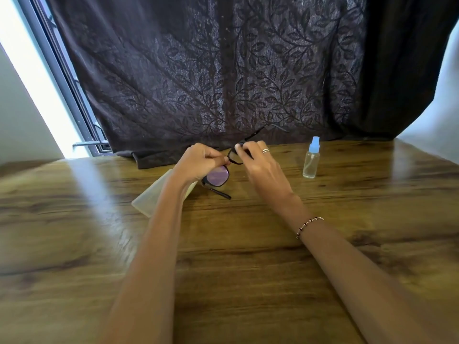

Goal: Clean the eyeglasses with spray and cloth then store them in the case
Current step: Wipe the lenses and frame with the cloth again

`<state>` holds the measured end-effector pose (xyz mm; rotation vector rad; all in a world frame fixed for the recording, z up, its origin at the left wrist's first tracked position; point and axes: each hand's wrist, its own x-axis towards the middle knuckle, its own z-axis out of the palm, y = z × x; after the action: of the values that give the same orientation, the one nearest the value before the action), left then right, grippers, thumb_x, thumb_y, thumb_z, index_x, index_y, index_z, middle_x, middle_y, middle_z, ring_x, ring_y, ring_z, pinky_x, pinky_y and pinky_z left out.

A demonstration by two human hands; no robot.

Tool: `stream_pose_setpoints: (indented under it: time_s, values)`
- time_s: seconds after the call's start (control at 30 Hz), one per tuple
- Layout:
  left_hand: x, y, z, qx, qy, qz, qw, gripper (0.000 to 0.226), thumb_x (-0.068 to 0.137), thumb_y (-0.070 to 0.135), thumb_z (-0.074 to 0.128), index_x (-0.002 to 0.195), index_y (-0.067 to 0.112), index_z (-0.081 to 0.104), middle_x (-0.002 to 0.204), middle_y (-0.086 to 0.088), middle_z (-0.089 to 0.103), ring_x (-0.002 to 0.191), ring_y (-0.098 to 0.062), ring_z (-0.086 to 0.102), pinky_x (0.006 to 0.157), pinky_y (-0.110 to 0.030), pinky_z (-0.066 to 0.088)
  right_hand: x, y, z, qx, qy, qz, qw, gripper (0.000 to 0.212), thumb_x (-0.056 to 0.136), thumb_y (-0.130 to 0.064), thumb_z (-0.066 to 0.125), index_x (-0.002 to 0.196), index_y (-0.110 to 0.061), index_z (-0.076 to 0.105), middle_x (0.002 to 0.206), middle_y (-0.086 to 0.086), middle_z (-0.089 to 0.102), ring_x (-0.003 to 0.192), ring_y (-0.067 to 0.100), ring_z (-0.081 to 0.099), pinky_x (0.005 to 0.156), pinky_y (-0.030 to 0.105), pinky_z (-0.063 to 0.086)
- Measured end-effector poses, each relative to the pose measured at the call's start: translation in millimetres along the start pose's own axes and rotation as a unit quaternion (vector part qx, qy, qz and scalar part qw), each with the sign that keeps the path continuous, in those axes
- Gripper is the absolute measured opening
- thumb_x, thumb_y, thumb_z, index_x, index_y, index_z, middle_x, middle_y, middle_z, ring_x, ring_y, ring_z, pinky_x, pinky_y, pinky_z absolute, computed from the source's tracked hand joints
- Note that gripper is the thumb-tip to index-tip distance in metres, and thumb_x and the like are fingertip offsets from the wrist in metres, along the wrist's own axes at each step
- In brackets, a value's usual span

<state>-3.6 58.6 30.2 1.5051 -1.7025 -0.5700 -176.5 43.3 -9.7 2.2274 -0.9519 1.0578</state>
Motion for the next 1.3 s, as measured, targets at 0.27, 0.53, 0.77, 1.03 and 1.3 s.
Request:
stream_pose_setpoints:
  time_s: [0.27, 0.53, 0.77, 1.03, 1.3]
  values:
    - [1.5, -7.2, -3.2, -0.023, 0.037, -0.05, 0.998, 0.008, 0.084, 0.022, 0.069, 0.084, 0.022, 0.077, 0.088, 0.004, 0.075, 0.087, 0.0, 0.063, 0.08, -0.016, 0.046, 0.8, 1.7, 6.7, 0.157, 0.022, 0.13, 0.979, 0.021, 0.086, 0.0, 0.06, 0.103, 0.004, 0.071, 0.089, 0.011, 0.058, 0.081, 0.022, 0.056, 0.067, 0.028, 0.047]
    - [1.8, -7.8, -8.5, -0.125, 0.09, -0.124, 0.98, 0.011, 0.075, 0.033, 0.075, 0.071, 0.024, 0.078, 0.087, 0.006, 0.074, 0.095, -0.009, 0.062, 0.079, -0.021, 0.044, 17.4, 15.2, -8.1, 0.445, -0.067, 0.395, 0.801, 0.018, 0.083, -0.005, 0.063, 0.086, -0.018, 0.076, 0.076, -0.005, 0.07, 0.059, -0.003, 0.062, 0.054, 0.007, 0.044]
    - [-2.0, -4.3, -12.4, -0.21, 0.094, -0.206, 0.951, 0.014, 0.075, 0.031, 0.074, 0.079, 0.018, 0.076, 0.075, 0.006, 0.059, 0.066, -0.008, 0.041, 0.067, -0.023, 0.036, 18.5, 38.1, -18.7, 0.572, -0.082, 0.451, 0.68, 0.02, 0.085, 0.003, 0.064, 0.083, -0.014, 0.075, 0.079, 0.005, 0.072, 0.064, 0.007, 0.068, 0.062, 0.014, 0.053]
    - [-1.6, -2.6, -6.9, -0.268, 0.108, -0.249, 0.924, 0.011, 0.075, 0.031, 0.074, 0.072, 0.02, 0.071, 0.064, 0.008, 0.053, 0.057, -0.005, 0.034, 0.056, -0.021, 0.026, 25.4, 17.5, -28.0, 0.46, -0.14, 0.292, 0.827, 0.012, 0.081, -0.02, 0.074, 0.081, -0.032, 0.076, 0.077, -0.007, 0.075, 0.075, 0.006, 0.069, 0.064, 0.015, 0.05]
    - [1.6, 0.9, -1.0, -0.309, 0.132, -0.276, 0.9, 0.015, 0.077, 0.03, 0.069, 0.081, 0.016, 0.068, 0.06, 0.006, 0.044, 0.052, -0.007, 0.031, 0.052, -0.022, 0.026, 28.2, -13.0, -34.2, 0.399, -0.156, 0.194, 0.882, 0.011, 0.079, -0.021, 0.075, 0.088, -0.025, 0.079, 0.079, -0.01, 0.075, 0.076, 0.0, 0.067, 0.065, 0.012, 0.049]
